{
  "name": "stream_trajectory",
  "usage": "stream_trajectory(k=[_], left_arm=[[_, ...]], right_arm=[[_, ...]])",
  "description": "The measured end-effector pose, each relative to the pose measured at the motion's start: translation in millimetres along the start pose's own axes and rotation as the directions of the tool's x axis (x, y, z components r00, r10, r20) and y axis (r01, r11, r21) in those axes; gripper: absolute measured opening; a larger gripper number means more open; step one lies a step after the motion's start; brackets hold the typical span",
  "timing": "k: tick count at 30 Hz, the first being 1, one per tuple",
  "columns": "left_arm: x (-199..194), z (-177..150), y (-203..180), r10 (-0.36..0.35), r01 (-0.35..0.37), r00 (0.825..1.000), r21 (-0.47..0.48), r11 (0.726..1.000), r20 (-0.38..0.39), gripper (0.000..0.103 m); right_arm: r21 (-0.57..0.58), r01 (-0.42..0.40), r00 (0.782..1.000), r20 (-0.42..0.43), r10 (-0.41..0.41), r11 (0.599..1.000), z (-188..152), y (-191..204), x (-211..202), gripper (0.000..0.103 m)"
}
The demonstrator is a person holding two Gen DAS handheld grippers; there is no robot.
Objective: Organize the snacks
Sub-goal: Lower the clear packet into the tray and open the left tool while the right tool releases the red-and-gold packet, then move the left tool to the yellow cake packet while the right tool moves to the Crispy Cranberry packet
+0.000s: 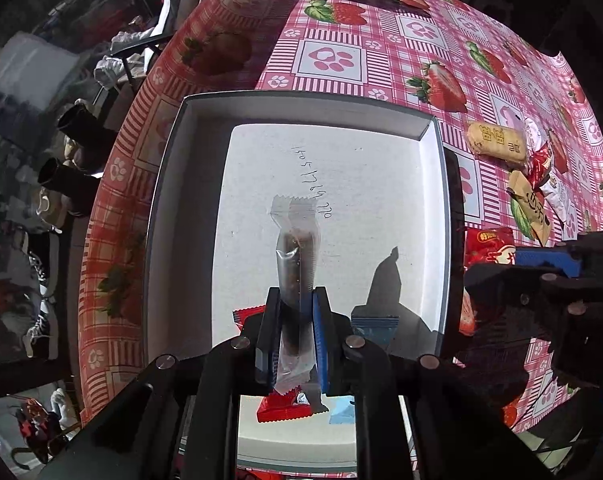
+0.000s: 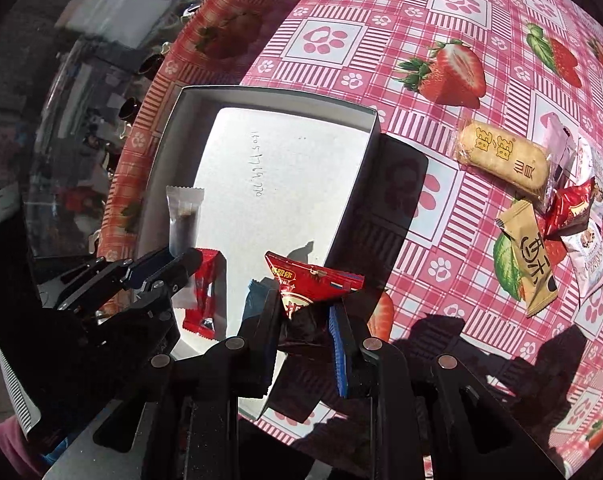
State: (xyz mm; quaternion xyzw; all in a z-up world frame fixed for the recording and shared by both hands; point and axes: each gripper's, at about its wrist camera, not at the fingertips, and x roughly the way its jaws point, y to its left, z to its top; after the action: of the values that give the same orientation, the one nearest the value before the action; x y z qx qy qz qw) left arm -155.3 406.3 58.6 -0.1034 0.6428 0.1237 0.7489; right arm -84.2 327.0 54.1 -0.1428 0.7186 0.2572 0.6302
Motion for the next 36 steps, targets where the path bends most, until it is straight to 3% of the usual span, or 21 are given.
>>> stream_trajectory(k=[14,16,18,19,21,22,23,26,27,28,36], left_arm=[[13,-1,4,0.026,-0.025,0.999,0.011,1.000,-0.032,0.021],[12,-1,4,0.040,-0.040,0.999,0.015,0.999,-0.028,0.035],[9,-2,3,0.061,-0.061,0.998,0.019,0.998,-0.013,0.070],[7,-2,2,0.074,-0.074,0.997,0.024,0.997,0.003,0.073],[2,-3,-1,0.090,-0.090,0.996,0.039,0.995,0.025,0.076],[1,-2,-3,0.092,-0.093,0.995,0.045,0.995,0.027,0.076],[0,-2,-4,0.093,-0.094,0.995,0.050,0.994,0.028,0.077],[-4,-2,-10,0.099,-0.101,0.995,0.058,0.993,0.034,0.078],[-5,-3,-13,0.100,-0.102,0.994,0.061,0.993,0.035,0.078],[-6,-1,-14,0.100,-0.102,0.994,0.064,0.993,0.037,0.079],[-16,2,-34,0.091,-0.096,0.994,0.103,0.990,0.052,0.079]], right_arm=[[-0.014,-0.020,0.999,-0.047,0.019,1.000,23,23,28,0.024],[-0.017,-0.027,0.998,-0.055,0.026,1.000,25,25,30,0.025],[-0.019,-0.030,0.998,-0.053,0.029,0.999,25,26,31,0.025],[-0.017,-0.033,0.998,-0.055,0.032,0.999,25,26,31,0.025],[-0.010,-0.032,0.998,-0.060,0.031,0.999,22,23,31,0.036],[-0.005,-0.028,0.998,-0.060,0.027,1.000,20,19,29,0.064],[0.000,-0.018,0.998,-0.052,0.018,1.000,18,15,27,0.084],[0.013,0.008,0.999,-0.032,-0.008,1.000,13,4,20,0.085],[0.023,0.028,0.999,-0.035,-0.027,0.999,11,-3,20,0.089],[0.034,0.055,0.998,-0.038,-0.053,0.998,8,-9,20,0.103],[0.146,0.097,0.995,-0.049,-0.091,0.985,-19,-67,14,0.103]])
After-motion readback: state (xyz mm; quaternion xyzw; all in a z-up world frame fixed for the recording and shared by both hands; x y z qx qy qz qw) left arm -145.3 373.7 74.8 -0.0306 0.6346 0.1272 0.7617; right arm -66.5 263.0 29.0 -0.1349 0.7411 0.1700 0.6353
